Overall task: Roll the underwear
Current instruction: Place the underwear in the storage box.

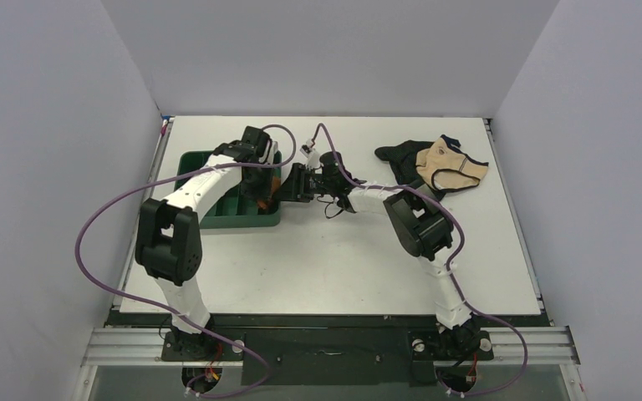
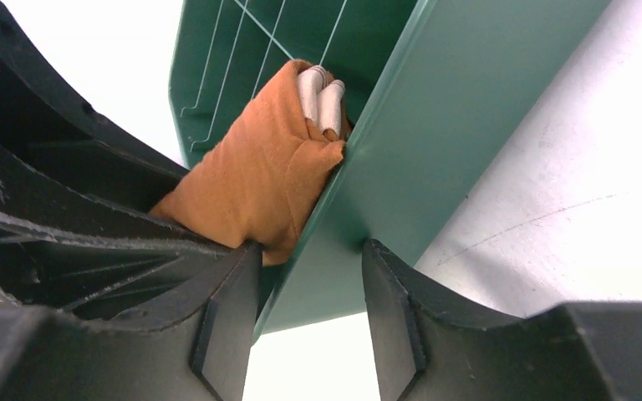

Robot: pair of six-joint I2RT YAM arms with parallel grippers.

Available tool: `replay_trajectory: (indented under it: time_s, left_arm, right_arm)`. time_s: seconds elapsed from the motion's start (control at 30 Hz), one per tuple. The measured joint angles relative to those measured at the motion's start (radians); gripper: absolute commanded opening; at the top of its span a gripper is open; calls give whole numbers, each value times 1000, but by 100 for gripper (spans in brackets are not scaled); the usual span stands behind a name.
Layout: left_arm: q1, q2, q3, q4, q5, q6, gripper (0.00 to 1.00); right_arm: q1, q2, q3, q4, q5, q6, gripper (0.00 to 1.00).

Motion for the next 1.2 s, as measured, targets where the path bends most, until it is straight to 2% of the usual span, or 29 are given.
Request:
replay_trajectory:
  time_s: [0.33, 0.6, 0.77, 1.03, 1.2]
  left_arm:
    - [-6, 18, 2, -38, 39, -12, 0]
    - [-9, 51, -14, -44, 55, -34, 0]
    - [-19, 99, -32, -42, 61, -37, 0]
    - [-27, 109, -53, -8, 60, -38, 0]
    - [-27, 109, -55, -2, 60, -37, 15]
  right_arm:
    - [-11, 37, -13, 132, -80, 128, 47]
    - [-26, 37, -21, 185, -92, 148, 49]
    - [-46, 34, -26, 153, -97, 91, 49]
    - [-82, -21, -36, -17, -108, -86, 49]
    - [-106, -60, -51, -117, -112, -190, 49]
